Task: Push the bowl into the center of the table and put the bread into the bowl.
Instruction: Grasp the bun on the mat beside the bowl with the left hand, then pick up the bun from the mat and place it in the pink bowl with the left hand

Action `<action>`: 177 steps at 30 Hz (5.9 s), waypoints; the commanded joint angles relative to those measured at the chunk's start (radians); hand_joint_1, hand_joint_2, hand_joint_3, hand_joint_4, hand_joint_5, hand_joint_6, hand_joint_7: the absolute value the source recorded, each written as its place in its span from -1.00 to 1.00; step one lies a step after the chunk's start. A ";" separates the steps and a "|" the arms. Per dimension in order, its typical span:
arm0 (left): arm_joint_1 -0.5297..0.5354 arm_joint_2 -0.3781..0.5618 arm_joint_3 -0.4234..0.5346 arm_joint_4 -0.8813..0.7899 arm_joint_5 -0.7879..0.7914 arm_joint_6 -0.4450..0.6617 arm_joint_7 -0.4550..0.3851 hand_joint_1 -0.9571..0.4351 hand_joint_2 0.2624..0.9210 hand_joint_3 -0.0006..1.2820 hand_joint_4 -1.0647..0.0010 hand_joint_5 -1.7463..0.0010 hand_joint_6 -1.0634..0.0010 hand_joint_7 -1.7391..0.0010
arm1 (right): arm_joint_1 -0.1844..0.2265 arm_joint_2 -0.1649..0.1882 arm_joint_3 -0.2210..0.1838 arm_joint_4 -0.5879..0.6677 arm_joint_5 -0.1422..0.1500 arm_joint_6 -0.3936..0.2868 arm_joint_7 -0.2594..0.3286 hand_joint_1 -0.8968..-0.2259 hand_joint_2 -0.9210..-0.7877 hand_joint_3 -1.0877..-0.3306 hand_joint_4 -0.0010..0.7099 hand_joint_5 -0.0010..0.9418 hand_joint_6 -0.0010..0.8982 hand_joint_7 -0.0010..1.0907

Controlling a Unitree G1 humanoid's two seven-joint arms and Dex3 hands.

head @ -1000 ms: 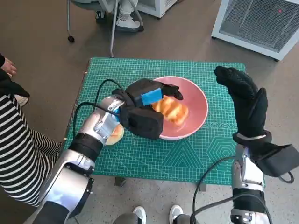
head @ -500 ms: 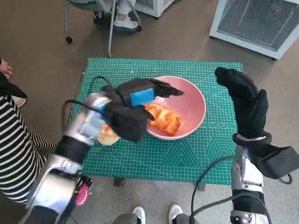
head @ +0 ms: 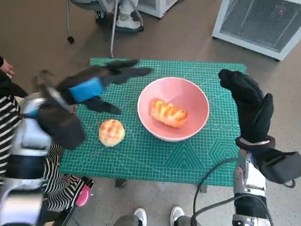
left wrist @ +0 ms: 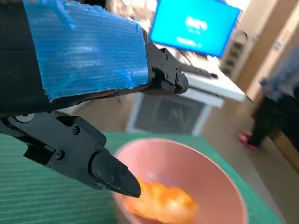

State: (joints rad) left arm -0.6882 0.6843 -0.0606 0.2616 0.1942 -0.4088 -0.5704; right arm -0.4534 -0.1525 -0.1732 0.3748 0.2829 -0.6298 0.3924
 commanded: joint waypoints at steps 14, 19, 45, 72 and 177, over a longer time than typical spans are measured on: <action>0.158 0.130 0.041 -0.048 -0.016 0.018 -0.083 -0.20 0.54 -1.00 0.67 0.99 0.39 0.95 | 0.018 0.006 0.004 0.001 0.016 0.024 0.016 -0.51 -1.00 0.06 -0.54 -1.00 -0.86 -0.14; 0.178 0.122 0.020 -0.019 0.009 0.034 -0.081 -0.18 0.52 -1.00 0.66 0.99 0.39 0.95 | 0.023 0.003 0.003 -0.002 0.016 0.024 0.015 -0.51 -1.00 0.06 -0.54 -1.00 -0.86 -0.14; 0.099 -0.007 -0.160 0.311 0.154 0.029 -0.028 0.07 0.50 -1.00 0.70 1.00 0.41 0.99 | 0.032 -0.014 -0.006 -0.011 0.027 0.040 0.024 -0.51 -1.00 0.06 -0.55 -1.00 -0.87 -0.14; -0.034 -0.070 -0.256 0.680 0.251 -0.055 0.129 0.38 0.99 -0.92 -0.45 -0.19 -0.10 -0.34 | 0.039 -0.014 -0.012 -0.006 0.017 0.026 0.020 -0.51 -1.00 0.06 -0.56 -1.00 -0.88 -0.13; -0.190 -0.355 -0.333 0.308 0.333 0.059 0.186 0.12 0.55 -0.99 0.56 1.00 0.26 0.95 | 0.103 -0.015 -0.024 -0.086 0.004 0.064 -0.018 -0.54 -1.00 0.07 -0.57 -1.00 -0.92 -0.08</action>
State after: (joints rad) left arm -0.8620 0.3213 -0.3747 0.5845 0.4945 -0.3751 -0.3855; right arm -0.3686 -0.1637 -0.1962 0.2700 0.3069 -0.5712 0.3855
